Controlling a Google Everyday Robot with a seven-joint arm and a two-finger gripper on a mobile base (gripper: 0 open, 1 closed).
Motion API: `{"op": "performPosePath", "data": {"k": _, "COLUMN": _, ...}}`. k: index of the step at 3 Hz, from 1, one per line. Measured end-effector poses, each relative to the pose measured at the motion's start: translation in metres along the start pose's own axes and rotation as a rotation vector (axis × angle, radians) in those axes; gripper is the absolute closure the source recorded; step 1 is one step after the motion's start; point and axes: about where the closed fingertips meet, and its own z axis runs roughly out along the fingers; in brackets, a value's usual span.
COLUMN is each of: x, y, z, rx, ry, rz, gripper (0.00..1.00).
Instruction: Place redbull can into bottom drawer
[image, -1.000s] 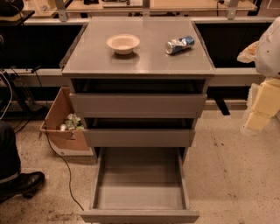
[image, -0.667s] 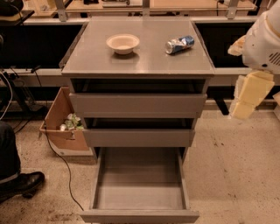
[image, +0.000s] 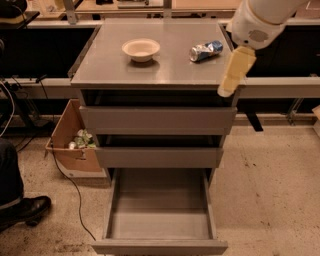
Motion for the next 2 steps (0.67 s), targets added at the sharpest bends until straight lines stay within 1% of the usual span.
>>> {"op": "performPosePath", "data": {"k": 1, "x": -0.027, "y": -0.057, "z": 0.033, "rx": 0.051, "ry": -0.010, "rz": 0.044, "gripper": 0.00}}
{"op": "performPosePath", "data": {"k": 2, "x": -0.044, "y": -0.113, "z": 0.073, "rx": 0.121, "ry": 0.013, "rz": 0.117, "gripper": 0.00}}
